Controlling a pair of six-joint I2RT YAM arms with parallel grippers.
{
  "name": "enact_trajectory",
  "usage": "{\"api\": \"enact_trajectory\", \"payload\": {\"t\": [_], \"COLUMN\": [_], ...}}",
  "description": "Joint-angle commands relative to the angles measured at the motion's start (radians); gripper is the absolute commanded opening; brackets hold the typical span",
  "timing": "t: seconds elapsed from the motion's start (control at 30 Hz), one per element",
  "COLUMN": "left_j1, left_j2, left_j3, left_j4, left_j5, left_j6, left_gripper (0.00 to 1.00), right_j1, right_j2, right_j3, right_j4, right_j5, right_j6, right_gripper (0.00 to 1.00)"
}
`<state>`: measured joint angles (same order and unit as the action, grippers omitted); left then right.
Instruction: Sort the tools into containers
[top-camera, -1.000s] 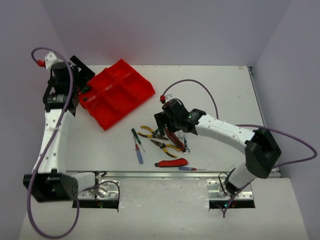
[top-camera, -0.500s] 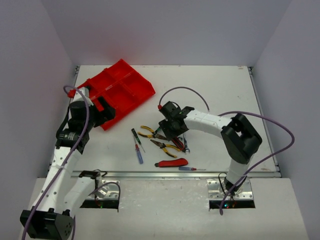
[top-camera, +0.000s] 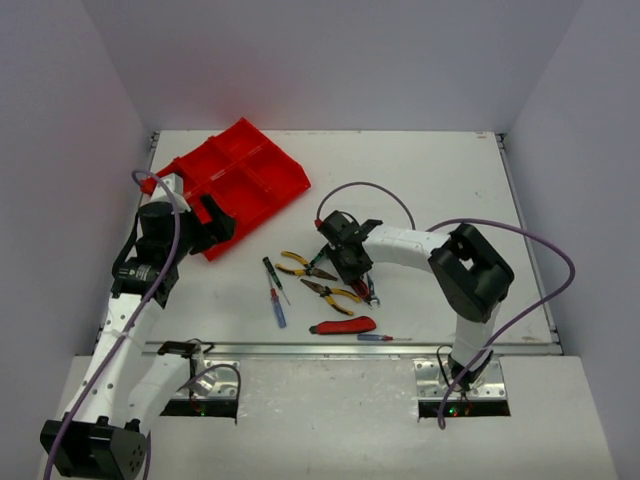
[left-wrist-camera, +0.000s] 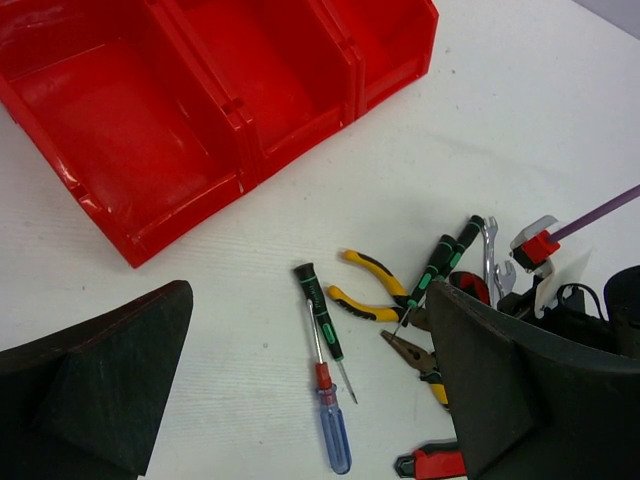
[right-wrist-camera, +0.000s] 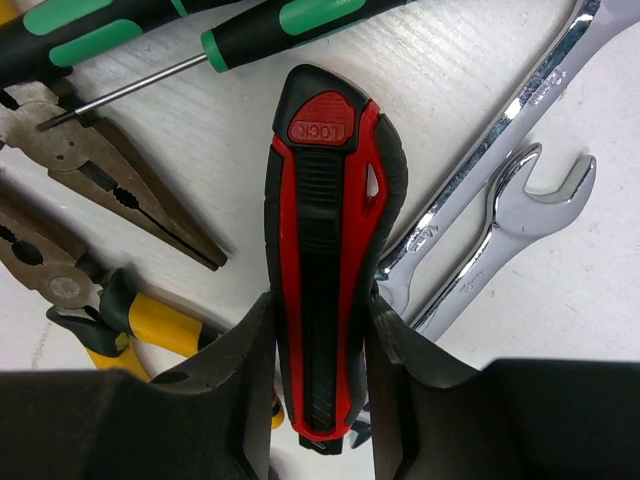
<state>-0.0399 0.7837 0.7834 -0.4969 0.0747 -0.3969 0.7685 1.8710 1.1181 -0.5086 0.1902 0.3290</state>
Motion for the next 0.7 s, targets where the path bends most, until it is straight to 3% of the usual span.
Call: {"api": "enact_trajectory", "payload": {"t": [0.0,0.13,0.23,0.27,0.33,0.4,0.67], "left_j1": [0.003,0.003,-0.054,-0.066,-0.191,-0.268,-0.471], "left_j2": [-0.006,0.01,0.036,0.04,0.083,0.126,0.304], "left_j3": [-0.004,-0.013,-0.144,-0.167,-0.207,-0.219,-0.173], "left_j4": [0.064,0.133,0.471,0.553,0.779,0.891,1.078], "left_j5": [0.057,0.227,0.47,0.484,0.459,0.438,0.376], "left_j6": [0.001,-0.085,-0.272,-0.314,-0.422,-0.471,-0.543], "left_gripper": [1.0,1.0,1.0,1.0,1.0,1.0,0.98], "right_j1": [0.008,0.023,0.025,0.025,0.025,0.025,0.025], "right_j2": [-0.117,-0.239,-0.419,-0.437,-0.534,-0.588,-0.711], "right_j3": [-0.029,-0.047,-0.115,-0.131,-0.175,-0.192,-0.211], "right_j4": [0.045,0.051,0.163,0.195,0.254,0.305,0.392], "right_j5": [0.033,0.026,-0.142,-0.161,-0.26,-0.303,-0.437], "right_j6": [0.002,0.011,0.019,0.021,0.041,0.057,0.074], "right_gripper": [0.17,0.15,0.15,0.14,0.13,0.12,0.13]}}
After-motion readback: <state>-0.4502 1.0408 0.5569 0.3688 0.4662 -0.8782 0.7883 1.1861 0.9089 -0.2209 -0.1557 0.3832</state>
